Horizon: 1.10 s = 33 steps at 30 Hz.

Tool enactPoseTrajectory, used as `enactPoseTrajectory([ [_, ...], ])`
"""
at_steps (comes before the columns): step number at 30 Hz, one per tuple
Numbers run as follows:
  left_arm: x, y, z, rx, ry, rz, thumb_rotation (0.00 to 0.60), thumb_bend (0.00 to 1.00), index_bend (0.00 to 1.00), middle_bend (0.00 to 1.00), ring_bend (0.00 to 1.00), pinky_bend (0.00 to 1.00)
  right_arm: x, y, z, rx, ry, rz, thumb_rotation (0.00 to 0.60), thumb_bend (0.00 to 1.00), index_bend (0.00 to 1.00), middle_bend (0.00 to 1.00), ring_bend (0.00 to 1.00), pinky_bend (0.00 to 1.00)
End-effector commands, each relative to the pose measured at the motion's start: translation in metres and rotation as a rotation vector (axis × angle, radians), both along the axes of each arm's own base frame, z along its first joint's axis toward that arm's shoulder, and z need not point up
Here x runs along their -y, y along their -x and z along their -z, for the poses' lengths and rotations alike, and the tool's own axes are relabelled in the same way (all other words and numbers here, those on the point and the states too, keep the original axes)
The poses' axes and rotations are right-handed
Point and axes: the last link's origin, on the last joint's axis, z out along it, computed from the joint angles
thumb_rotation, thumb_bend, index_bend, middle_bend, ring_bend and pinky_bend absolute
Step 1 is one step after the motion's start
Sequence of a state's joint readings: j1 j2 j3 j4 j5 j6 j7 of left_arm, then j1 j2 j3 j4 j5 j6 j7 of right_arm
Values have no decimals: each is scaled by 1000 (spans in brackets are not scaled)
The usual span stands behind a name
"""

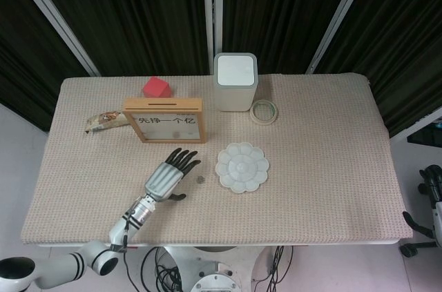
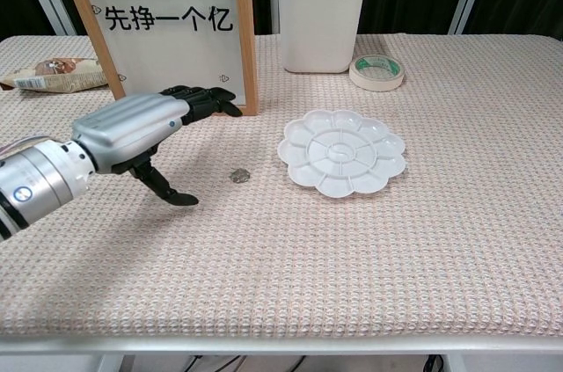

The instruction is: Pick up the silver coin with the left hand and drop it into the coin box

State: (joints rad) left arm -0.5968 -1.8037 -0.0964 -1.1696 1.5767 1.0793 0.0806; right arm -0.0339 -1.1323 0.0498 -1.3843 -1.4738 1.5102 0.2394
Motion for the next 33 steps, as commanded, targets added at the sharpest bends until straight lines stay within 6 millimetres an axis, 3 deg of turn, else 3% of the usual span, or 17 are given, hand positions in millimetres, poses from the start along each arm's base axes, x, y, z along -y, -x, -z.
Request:
enactPoseTrajectory([
  [1,0,-2,6,23,7,0,600,67,306,0,0,48,1,1,0,-1,0,2,600,176,0,0,0,0],
  [6,-1,-2,13,37,33,-7,600,79,370,0,0,45,2,1,0,0,-2,7,600,176,0,0,0,0],
  [23,-5,-4,27,43,48,-13,600,224,375,0,0,32,3,4,4,2,-14,23,600,176,0,0,0,0],
  [28,-6,-4,29,44,48,-12,600,329,375,0,0,31,3,5,3,2,-13,25,600,176,0,0,0,0],
  [33,-7,-3,31,39,55,-16,600,337,376,0,0,30,3,6,3,3,-14,29,600,176,0,0,0,0],
])
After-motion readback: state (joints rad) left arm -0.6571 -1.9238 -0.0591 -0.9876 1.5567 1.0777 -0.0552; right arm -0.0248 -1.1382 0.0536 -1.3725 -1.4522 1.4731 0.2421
